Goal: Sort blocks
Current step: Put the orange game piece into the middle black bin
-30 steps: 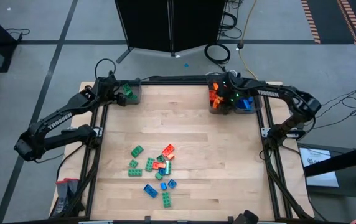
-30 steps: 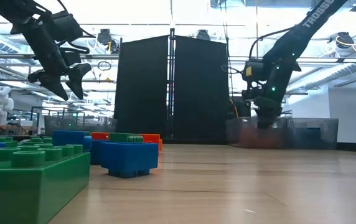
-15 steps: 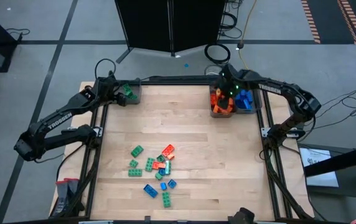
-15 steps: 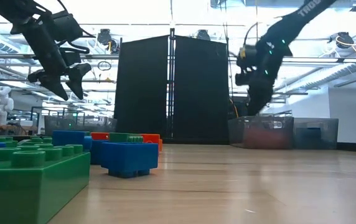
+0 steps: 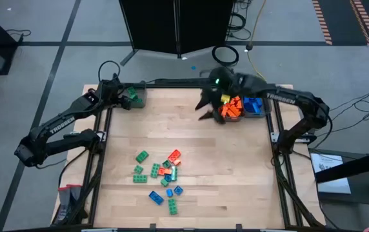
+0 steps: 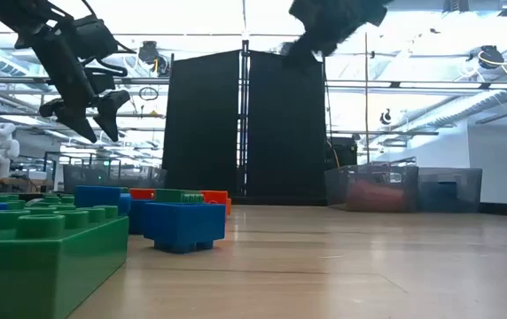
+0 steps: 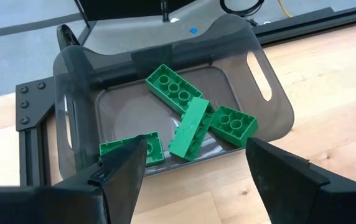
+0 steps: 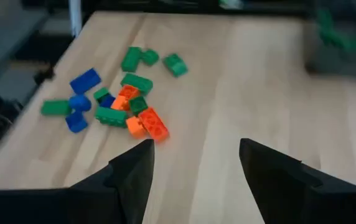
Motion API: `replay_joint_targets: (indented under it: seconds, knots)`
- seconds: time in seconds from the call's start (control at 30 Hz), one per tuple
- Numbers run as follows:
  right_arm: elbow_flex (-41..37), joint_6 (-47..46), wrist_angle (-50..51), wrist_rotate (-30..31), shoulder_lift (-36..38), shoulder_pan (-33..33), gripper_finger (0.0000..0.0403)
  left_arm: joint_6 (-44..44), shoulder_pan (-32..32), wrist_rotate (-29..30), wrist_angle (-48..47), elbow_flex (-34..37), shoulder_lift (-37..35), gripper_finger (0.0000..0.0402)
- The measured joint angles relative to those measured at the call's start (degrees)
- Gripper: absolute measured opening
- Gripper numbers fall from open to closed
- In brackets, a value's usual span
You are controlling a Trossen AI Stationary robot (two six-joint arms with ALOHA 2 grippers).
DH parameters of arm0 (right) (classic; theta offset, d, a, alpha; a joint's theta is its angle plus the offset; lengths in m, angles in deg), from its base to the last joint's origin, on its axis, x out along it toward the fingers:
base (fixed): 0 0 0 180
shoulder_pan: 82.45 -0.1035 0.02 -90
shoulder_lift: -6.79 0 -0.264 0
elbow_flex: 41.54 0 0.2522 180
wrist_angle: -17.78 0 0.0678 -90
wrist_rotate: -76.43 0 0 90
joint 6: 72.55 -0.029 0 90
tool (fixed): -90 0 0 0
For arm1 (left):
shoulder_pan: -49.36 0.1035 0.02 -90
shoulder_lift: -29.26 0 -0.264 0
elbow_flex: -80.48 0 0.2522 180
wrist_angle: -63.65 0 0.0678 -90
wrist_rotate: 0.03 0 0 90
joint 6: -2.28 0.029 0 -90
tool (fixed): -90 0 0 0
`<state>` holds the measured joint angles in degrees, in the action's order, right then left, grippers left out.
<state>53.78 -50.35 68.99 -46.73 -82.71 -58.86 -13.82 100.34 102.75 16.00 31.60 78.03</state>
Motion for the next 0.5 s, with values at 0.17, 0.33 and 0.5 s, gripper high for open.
replay_joint_targets:
  seconds: [0.17, 0.33, 0.5]
  knots:
    - [-0.1, 5.9, -6.7, 7.3, -3.5, -8.5, 0.0230, 0.0, 0.0, 0.2, 0.4, 0.0, 0.0, 0.0277]
    - [0.0, 9.0, -11.5, 7.6, -8.7, -11.6, 0.0230, -0.1, 0.0, 0.2, 0.4, 0.0, 0.1, 0.0277]
    - [0.0, 12.2, -13.4, 7.7, -14.9, -13.3, 0.0231, -0.1, 0.0, 0.2, 0.4, 0.0, 0.2, 0.0277]
